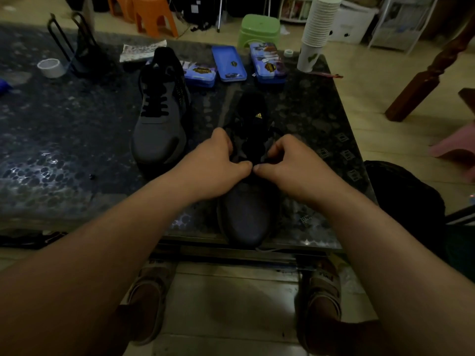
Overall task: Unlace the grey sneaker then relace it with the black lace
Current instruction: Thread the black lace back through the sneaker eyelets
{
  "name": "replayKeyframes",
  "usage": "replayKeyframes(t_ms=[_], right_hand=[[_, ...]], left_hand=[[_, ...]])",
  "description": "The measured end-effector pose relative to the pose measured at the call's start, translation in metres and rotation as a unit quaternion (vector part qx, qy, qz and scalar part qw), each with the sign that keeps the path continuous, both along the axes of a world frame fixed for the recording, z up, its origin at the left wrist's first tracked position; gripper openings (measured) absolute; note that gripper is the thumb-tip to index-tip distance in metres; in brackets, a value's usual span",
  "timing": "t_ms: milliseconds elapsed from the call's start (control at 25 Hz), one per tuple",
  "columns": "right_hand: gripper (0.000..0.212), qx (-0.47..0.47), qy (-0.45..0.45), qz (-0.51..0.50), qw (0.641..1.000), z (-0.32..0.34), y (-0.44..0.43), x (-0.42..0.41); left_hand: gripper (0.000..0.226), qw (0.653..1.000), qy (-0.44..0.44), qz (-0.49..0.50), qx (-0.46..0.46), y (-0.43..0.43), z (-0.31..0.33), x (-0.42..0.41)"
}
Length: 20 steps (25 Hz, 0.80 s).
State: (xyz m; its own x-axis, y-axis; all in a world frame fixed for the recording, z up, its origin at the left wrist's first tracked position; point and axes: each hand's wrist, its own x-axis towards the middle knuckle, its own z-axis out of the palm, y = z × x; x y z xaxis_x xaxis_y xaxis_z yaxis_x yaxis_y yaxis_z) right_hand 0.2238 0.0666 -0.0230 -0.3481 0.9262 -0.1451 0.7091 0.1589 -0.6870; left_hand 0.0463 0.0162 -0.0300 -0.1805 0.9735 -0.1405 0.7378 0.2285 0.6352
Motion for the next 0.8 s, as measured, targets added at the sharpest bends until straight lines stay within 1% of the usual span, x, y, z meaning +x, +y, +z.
replayKeyframes(t_ms=[80,240,400,560,640,720,800], right_hand=[[0.036,0.037,-0.025,-0.009,0.999,-0.003,-0.004,-0.006],[0.03,0.064,-0.021,-0.025,0.997,-0.004,-0.007,-0.005],[0.026,0.029,0.017,-0.023,0.999,-0.002,-0.008,0.004],[0.019,-0.006,0.068,-0.005,0.998,-0.005,-0.004,0.013],[0.017,-0.004,0.09,-0.015,0.996,-0.003,-0.001,0.012],[0.015,0.038,0.075,-0.021,0.996,-0.002,0.004,0.007],[0.018,0.081,0.028,-0.018,0.996,-0.003,0.007,0.0]], left_hand=[[0.045,1.0,0.003,0.012,0.01,-0.001,0.001,0.003],[0.033,0.999,0.03,-0.006,0.045,-0.008,0.002,0.004],[0.028,0.997,0.027,-0.016,0.068,-0.011,-0.003,0.0],[0.029,0.999,-0.004,-0.012,0.053,-0.007,-0.001,-0.007],[0.028,0.998,-0.003,-0.009,0.065,-0.003,0.003,-0.008],[0.026,0.996,0.023,-0.009,0.084,0.002,0.006,-0.006],[0.025,0.992,0.069,-0.004,0.105,0.004,0.008,-0.001]])
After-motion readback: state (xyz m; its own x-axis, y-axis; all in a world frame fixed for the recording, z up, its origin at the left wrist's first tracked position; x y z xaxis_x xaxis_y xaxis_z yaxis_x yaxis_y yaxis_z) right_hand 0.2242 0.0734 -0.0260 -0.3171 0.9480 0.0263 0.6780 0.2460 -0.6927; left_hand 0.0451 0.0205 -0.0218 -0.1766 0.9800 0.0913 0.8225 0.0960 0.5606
